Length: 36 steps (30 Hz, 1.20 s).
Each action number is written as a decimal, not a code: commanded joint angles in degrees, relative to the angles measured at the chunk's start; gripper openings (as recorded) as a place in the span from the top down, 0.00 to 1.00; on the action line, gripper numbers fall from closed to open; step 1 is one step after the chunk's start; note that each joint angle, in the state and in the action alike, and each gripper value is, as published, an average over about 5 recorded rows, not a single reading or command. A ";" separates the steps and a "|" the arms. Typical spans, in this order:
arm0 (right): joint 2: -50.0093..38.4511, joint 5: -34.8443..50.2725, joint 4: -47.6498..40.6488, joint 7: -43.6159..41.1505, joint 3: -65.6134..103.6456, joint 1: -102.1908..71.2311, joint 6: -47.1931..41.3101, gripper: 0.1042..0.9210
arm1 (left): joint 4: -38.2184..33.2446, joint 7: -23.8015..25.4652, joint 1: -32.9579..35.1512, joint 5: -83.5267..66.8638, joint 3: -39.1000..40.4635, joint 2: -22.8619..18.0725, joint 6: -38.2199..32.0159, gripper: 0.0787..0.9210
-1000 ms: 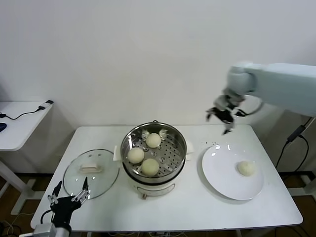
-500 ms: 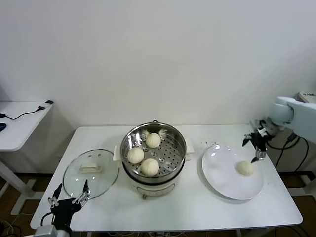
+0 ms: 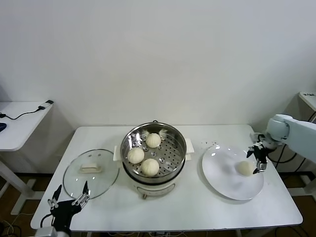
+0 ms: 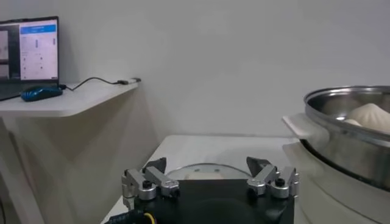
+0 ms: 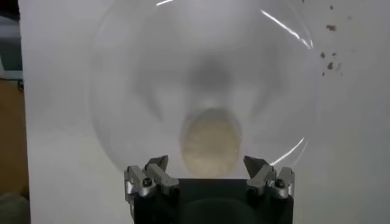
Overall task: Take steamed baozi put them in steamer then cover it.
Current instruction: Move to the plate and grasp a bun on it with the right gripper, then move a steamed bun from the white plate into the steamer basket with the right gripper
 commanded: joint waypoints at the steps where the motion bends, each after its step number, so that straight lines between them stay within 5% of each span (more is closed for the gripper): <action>1: 2.14 -3.43 -5.07 0.53 5.53 -5.99 -0.44 0.12 | 0.03 0.02 0.04 0.10 0.03 -0.01 -0.09 0.12; 25: 2.08 -3.37 -2.55 0.92 7.79 -4.31 -1.09 0.34 | 0.03 -0.07 -0.09 0.55 0.12 -0.17 -0.44 0.12; 36: 0.66 14.95 14.06 -0.79 -11.63 25.88 -2.13 0.35 | 0.03 -0.09 -0.04 0.56 0.33 -0.10 -0.67 0.12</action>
